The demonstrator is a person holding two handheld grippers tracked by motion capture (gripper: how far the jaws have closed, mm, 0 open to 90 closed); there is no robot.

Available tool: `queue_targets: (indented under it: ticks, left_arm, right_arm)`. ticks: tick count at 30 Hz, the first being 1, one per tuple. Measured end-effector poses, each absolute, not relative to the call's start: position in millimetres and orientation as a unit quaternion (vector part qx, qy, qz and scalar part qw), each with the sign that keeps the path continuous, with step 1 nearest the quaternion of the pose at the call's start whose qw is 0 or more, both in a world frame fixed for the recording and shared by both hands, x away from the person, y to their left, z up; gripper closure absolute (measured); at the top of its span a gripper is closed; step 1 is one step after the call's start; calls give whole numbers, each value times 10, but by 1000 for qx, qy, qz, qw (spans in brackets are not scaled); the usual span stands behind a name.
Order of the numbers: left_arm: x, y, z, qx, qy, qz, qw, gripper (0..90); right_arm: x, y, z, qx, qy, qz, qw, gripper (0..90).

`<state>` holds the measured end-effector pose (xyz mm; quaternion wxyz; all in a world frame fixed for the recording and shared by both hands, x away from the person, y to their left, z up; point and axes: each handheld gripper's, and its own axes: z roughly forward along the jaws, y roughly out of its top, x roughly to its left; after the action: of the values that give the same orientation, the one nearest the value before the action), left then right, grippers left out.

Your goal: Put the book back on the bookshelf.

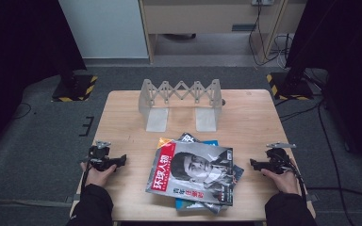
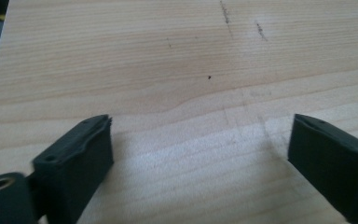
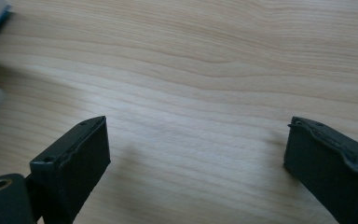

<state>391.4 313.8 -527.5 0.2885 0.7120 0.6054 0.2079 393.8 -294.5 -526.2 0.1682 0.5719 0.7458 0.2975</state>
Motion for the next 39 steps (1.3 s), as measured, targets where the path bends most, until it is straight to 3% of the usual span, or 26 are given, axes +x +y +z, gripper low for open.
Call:
queue_targets:
  ticks: [9, 17, 39]
  left_arm:
    - [3819, 3172, -5131, 679, 629, 189, 328, 123]
    - [3715, 3085, -4979, 676, 604, 190, 377, 134]
    - [3405, 2749, -4723, 685, 560, 150, 441, 165]
  right_arm:
    - [3870, -2886, -5069, 583, 723, 323, 179, 88]
    - [3816, -2909, -4903, 601, 694, 352, 181, 99]
    - [3655, -2454, -4533, 541, 708, 416, 183, 95]
